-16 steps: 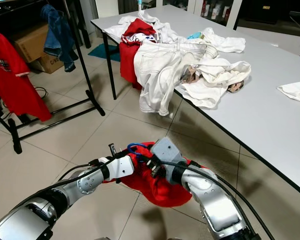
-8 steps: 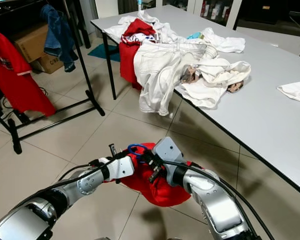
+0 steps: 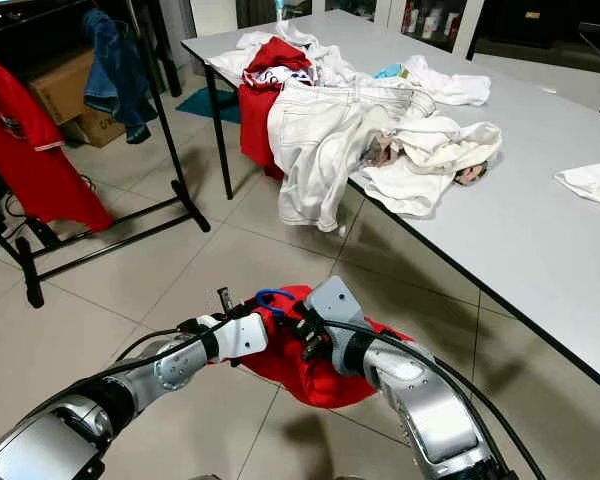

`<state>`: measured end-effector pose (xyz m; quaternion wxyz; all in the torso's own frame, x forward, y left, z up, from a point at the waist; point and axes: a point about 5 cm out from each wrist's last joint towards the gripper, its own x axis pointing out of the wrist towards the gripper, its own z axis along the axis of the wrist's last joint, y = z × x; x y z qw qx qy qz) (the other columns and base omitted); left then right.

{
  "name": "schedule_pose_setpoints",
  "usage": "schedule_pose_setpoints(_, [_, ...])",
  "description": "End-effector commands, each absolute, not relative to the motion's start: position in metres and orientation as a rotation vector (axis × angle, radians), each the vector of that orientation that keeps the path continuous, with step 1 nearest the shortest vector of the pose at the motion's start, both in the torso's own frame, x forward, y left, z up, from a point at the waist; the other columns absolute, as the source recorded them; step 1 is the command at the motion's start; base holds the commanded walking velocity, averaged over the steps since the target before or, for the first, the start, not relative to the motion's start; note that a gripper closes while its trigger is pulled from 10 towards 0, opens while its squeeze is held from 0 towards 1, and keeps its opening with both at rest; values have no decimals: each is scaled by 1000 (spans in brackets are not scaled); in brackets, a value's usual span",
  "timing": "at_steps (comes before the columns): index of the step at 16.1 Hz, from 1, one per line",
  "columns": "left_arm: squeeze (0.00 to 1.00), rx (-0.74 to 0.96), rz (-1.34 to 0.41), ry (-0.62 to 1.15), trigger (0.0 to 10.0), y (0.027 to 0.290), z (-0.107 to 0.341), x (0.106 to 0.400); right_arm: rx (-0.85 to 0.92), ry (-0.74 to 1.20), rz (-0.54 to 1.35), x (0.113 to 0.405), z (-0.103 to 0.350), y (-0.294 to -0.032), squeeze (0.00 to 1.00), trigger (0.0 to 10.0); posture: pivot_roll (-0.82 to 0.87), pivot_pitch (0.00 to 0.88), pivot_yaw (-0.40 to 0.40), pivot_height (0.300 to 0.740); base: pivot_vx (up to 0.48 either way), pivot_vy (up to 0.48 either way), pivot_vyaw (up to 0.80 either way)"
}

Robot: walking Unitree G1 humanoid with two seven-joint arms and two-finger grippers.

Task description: Hang hanger

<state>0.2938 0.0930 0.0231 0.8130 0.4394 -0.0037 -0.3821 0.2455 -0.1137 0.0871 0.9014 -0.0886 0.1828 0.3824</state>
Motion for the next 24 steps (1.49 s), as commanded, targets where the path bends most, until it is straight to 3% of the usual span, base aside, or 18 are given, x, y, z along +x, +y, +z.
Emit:
schedule_pose_setpoints(1, [0,948,-809,-61,10000,91,33,300,-190,353,784,250,95,-113,1000,10000,-164,0,51,740,0,0,0])
schedule_pose_setpoints(2, [0,948,-810,-61,10000,91,33,300,-194,340,780,251,97,-113,533,10000,-164,0,51,740,0,0,0])
schedule_pose_setpoints(3, [0,948,-811,-61,10000,91,33,300,-201,341,783,251,97,-113,0,10000,-169,0,51,740,0,0,0])
schedule_pose_setpoints(4, [0,948,-811,-62,10000,91,33,300,-205,346,787,250,96,-113,0,10000,-169,0,51,740,0,0,0])
schedule_pose_setpoints(5, [0,948,-812,-64,10000,90,33,300,-207,367,805,247,92,-111,0,6000,-168,0,50,740,0,0,0])
schedule_pose_setpoints(6, [0,948,-812,-67,10000,89,34,301,-195,375,809,246,90,-111,0,3333,-166,0,49,740,0,0,0])
schedule_pose_setpoints(7, [0,948,-811,-68,10000,89,34,301,-190,374,813,246,91,-110,0,0,-165,0,49,740,0,0,0])
schedule_pose_setpoints(17, [0,958,-808,-70,10000,91,35,302,-139,376,729,256,90,-116,0,0,-163,0,61,740,0,0,0])
schedule_pose_setpoints(24, [0,958,-812,-74,10000,89,34,301,80,297,683,260,112,-124,0,0,-172,0,53,740,0,0,0])
